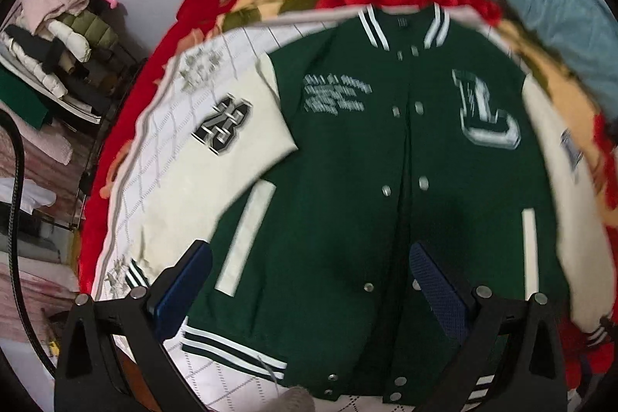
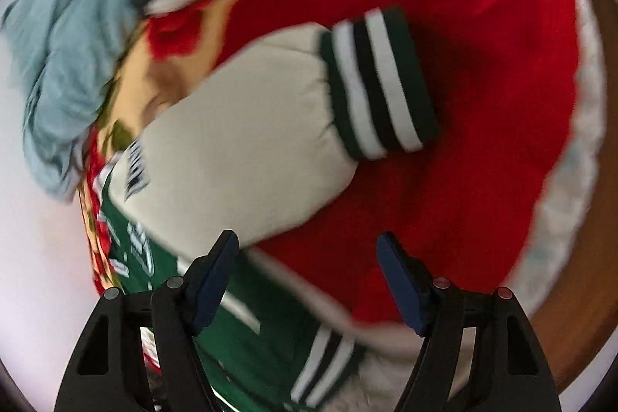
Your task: Fold large clothes
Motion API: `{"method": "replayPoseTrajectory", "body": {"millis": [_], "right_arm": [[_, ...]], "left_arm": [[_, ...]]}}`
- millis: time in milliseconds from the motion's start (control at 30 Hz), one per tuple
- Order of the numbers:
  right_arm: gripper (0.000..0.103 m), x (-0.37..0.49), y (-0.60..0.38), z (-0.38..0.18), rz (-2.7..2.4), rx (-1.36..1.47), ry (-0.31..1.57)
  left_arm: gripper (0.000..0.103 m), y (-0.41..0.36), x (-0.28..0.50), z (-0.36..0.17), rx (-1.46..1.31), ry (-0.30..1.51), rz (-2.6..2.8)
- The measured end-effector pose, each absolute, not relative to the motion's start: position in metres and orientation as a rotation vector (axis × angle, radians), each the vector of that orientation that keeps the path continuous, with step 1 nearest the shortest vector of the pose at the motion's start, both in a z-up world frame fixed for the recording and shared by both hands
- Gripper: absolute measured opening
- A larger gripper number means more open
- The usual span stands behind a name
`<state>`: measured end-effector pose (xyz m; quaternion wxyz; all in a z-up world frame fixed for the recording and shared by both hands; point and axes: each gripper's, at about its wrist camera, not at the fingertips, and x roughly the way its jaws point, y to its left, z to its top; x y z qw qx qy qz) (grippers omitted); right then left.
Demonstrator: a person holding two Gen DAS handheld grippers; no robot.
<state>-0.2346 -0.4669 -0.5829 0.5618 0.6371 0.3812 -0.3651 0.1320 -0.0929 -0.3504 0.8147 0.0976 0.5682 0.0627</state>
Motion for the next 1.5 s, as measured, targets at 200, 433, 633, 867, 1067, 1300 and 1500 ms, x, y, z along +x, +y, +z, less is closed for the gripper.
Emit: {"method": "replayPoseTrajectory", "body": {"millis": [200,433,633,867,1067,1300,1500], "right_arm": [[0.074,-0.220,-0.508,-0.617,-0.825,1.528,0.665],[0.074,-0.203,-0.535,-0.666,-0.873,1.621,0.583],[0.023,-0.159,-0.541,-0.640,-0.842,1.452,0.554],[0.017,-0.065,-0.534,-0.549,-0.744,1.188,0.574],[0.016,0.053,-0.475,-0.468,-0.537,1.012,0.593],[0.016,0.189,-0.365,-0.451,-0.306,0.875,0.745],[0.016,0.297,-0.236,-0.499,-0.138,0.752,0.909]], "left_arm": [[0.103,-0.129,0.147,-0.394,0.246,1.245,0.149],[0.103,-0.164,0.173,-0.429,0.235,1.281,0.134],[0.103,-0.177,0.195,-0.450,0.285,1.297,0.123],[0.103,-0.154,0.227,-0.443,0.264,1.284,0.172],[0.103,-0.112,0.252,-0.428,0.169,1.288,0.236],[0.103,-0.055,0.261,-0.415,0.074,1.287,0.301],[0.103,0.029,0.254,-0.429,-0.017,1.311,0.430]]}}
